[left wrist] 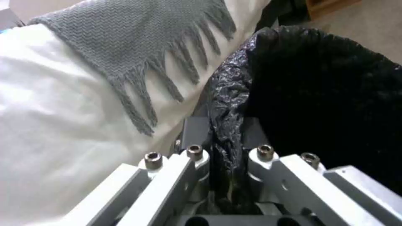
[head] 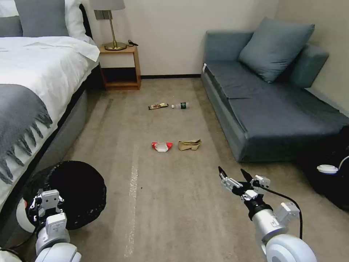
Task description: Pick up the trash bin, then pick up the garbage on the floor and place it into the trash bin.
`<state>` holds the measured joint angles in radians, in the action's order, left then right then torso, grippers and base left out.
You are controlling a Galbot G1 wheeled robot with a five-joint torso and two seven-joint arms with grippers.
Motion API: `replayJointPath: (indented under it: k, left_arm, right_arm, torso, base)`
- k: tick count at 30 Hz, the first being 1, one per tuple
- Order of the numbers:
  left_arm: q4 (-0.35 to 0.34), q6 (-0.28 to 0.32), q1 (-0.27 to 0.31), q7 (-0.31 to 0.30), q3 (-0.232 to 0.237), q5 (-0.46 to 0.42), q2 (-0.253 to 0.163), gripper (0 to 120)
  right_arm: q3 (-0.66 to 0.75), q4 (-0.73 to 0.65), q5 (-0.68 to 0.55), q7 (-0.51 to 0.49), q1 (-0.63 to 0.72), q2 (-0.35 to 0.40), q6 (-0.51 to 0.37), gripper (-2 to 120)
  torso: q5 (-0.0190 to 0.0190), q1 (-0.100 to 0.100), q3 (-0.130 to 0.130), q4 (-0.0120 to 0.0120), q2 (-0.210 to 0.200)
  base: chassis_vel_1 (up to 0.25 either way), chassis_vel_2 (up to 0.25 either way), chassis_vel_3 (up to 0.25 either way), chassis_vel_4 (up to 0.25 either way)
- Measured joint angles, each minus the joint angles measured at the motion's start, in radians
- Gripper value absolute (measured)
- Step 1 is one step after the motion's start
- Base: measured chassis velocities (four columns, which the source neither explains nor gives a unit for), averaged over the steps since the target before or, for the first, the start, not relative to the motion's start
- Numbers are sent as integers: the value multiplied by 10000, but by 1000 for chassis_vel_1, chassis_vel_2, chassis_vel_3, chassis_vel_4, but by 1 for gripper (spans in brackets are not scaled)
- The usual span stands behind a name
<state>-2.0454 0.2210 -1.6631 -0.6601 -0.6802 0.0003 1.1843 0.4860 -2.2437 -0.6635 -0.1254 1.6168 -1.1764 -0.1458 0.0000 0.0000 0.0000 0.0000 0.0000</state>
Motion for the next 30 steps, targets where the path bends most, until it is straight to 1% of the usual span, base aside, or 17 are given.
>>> replayJointPath:
  k: [10,18,30]
  left_arm:
    - [256,-198,110,2,18,10,-3,0]
    - [449,-323,214,3,19,11,-48,0]
    - [541,-528,224,4,7,6,-83,0]
  right_arm:
    - [-45,246,2,52,-171,-4,32,100]
    - [-115,395,3,52,-327,-6,35,100]
    - [-156,433,37,83,-294,-97,64,100]
  torso:
    - [0,0,0,0,0]
    - [0,0,0,0,0]
    - [0,0,0,0,0]
  base:
    - [-31,16,28,-24]
    - [-72,65,72,-69]
    - [-64,64,62,-64]
